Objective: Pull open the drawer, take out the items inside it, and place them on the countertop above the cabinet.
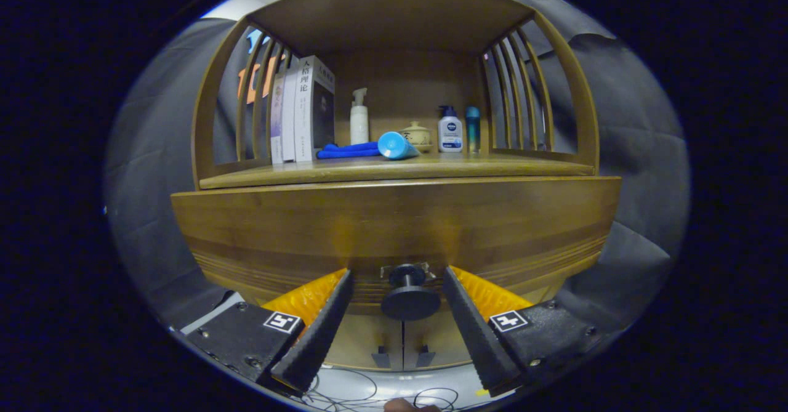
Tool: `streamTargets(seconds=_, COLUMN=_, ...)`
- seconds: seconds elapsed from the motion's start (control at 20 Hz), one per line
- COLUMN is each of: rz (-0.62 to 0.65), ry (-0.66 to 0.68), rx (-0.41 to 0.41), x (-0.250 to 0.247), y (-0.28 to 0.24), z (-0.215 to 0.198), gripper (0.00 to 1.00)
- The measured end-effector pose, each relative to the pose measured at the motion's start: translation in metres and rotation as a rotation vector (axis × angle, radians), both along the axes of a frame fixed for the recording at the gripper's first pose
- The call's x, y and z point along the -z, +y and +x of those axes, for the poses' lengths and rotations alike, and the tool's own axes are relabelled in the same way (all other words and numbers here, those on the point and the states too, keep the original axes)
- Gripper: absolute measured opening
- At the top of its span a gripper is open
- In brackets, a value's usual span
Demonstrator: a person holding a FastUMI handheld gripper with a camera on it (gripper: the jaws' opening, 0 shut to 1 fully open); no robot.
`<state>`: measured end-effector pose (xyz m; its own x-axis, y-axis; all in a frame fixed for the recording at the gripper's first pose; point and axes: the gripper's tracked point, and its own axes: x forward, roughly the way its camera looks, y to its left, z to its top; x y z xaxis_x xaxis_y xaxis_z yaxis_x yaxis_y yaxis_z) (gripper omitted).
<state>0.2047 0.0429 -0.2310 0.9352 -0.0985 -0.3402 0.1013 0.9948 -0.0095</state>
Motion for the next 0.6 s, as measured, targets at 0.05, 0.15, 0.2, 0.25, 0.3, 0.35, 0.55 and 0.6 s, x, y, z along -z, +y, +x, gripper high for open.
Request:
streamTargets(seconds=0.05, rz=0.001, ry=0.003, rx=0.000, x=0.001, y=0.000, z=0.006, gripper=0.97)
streamTargets(seconds=0.15, rz=0.015, ry=0.013, rx=0.003, x=0.002, y=-0.001, z=0.015, gripper=0.97)
streamTargets(seconds=0.2, rz=0.030, ry=0.020, rx=0.006, x=0.002, y=-0.002, z=0.018, gripper=0.97)
streamTargets(seconds=0.25, rz=0.043, ry=0.024, rx=0.008, x=0.002, y=-0.001, z=0.021, gripper=0.97)
streamTargets(seconds=0.3, rz=0.048, ry=0.026, rx=0.008, x=0.003, y=-0.001, z=0.024, gripper=0.97)
streamTargets(seconds=0.35, rz=0.046, ry=0.027, rx=0.009, x=0.003, y=-0.002, z=0.026, gripper=0.97)
streamTargets(seconds=0.55, rz=0.039, ry=0.020, rx=0.012, x=0.005, y=-0.001, z=0.028, gripper=0.98)
streamTargets(seconds=0.6, rz=0.060, ry=0.028, rx=0.013, x=0.006, y=-0.001, z=0.027, gripper=0.98)
